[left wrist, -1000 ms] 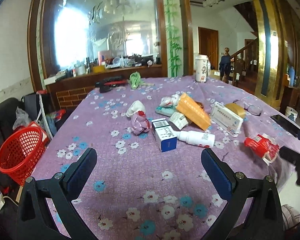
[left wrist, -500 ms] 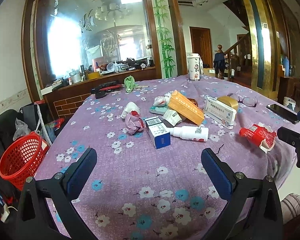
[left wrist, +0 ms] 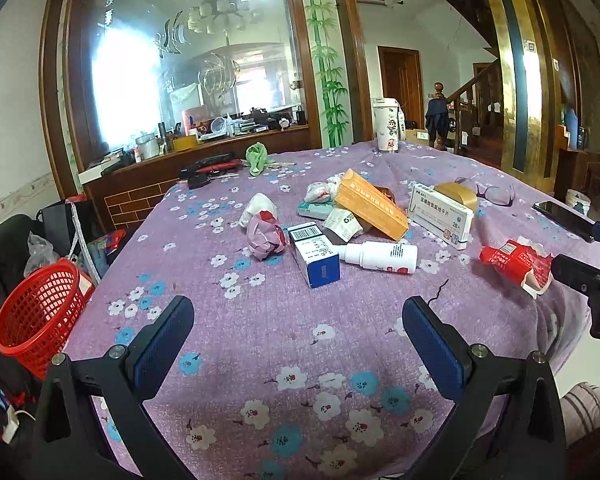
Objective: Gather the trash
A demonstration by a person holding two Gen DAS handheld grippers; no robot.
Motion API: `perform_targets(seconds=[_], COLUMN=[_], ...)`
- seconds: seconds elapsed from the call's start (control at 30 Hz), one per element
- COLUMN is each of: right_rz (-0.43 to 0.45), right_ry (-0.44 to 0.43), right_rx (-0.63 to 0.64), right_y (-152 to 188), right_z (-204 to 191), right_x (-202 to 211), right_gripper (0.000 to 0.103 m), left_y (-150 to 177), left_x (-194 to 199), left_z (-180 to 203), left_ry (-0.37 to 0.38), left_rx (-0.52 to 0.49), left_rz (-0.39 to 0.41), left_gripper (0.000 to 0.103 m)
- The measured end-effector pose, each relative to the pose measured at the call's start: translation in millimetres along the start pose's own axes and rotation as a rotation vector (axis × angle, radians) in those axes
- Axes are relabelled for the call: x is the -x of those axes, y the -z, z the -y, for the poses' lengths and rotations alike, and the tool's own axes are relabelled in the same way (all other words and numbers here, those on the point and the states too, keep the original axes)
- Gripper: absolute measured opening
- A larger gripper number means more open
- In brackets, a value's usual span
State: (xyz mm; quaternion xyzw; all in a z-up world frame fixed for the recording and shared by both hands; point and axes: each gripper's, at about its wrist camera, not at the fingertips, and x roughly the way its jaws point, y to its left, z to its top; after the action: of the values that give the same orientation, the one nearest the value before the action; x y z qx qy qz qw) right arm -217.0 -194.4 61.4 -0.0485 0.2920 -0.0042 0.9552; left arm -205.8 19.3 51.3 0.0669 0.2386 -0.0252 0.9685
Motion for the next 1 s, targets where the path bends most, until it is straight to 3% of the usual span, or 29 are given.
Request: perform_targets(seconds=[1.0], right_rz=[-0.043], right_ry=[-0.016], right_rx=[-0.026], right_y=[3.3], right_z=[4.4], right_x=[-9.9], right_gripper=[0.097], left_y=[2.7], left_x=[-0.9], left_z=[2.7], left_ry=[0.001], left_rx=[-0.005], left_rz=[-0.011], left_gripper=[0.103])
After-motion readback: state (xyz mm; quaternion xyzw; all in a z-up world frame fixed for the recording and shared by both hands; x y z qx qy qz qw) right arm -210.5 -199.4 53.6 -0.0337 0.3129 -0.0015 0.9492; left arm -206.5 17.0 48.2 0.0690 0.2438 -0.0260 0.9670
